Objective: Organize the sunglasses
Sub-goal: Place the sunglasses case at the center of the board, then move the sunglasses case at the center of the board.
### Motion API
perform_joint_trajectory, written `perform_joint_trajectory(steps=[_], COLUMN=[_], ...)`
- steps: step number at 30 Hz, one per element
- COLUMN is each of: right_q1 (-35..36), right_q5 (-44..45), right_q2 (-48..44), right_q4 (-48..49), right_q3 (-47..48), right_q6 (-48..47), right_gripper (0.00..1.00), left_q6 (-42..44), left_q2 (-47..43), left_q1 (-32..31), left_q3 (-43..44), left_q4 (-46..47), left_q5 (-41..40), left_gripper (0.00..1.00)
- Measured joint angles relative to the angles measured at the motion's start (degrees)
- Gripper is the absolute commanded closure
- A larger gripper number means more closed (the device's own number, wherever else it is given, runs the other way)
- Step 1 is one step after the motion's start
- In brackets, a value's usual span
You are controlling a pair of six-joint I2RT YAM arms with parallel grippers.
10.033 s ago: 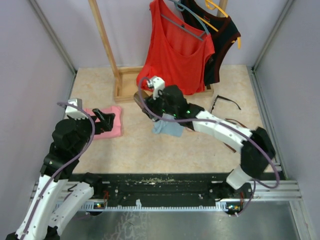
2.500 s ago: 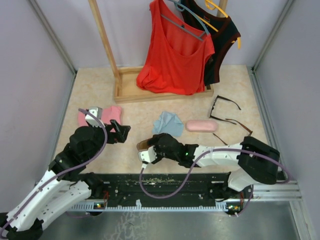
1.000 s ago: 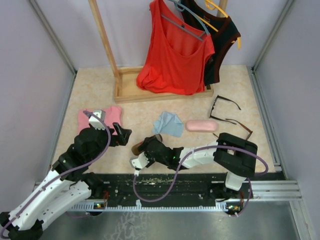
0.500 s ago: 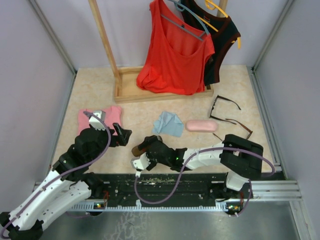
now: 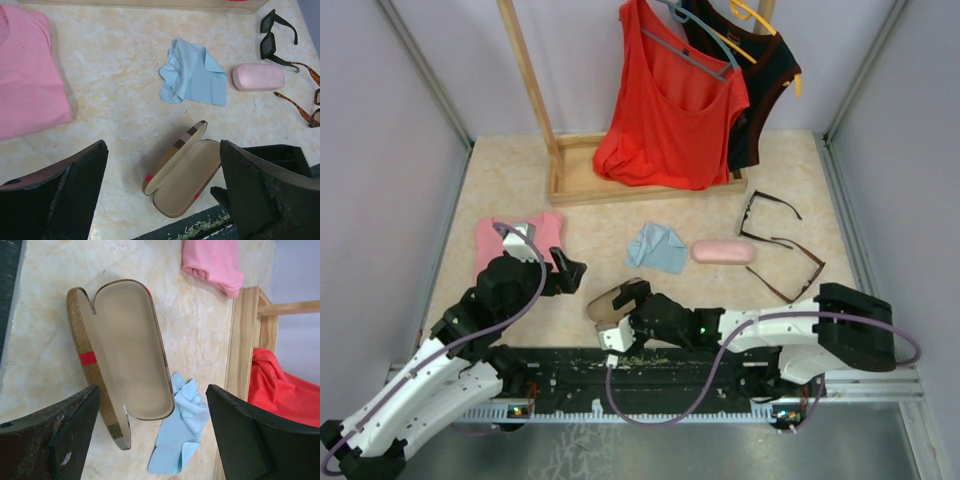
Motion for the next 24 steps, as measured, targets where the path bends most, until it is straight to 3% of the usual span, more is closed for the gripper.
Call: perform_joint_trajectory(steps=[7, 16, 20, 24], right_q1=[1.4, -0.1, -8.1, -17.8], right_q5=[0.7, 8.6, 7.5, 2.8], right_q2=[-9.6, -17.4, -17.3, -15.7], right_q4=[-0.9, -6.0, -12.5, -15.1], right_q3=[-4.4, -3.8, 0.3, 2.7], right_q6=[12.0, 44.3, 57.0, 62.8], right_gripper=[0.18, 0.43, 0.46, 0.46], left_q6=[-1.5, -7.1, -10.8, -13.7], left_q2=[1.9, 5.8, 7.3, 7.1], left_q1=[0.0, 0.0, 0.0, 0.0], left_q3=[-1.1, -5.0, -5.5, -7.6], left_q4=[0.3, 0.8, -0.5, -0.5], left_q5=[2.0, 5.5, 5.8, 6.2], left_gripper=[0.07, 0.17, 0.21, 0.22])
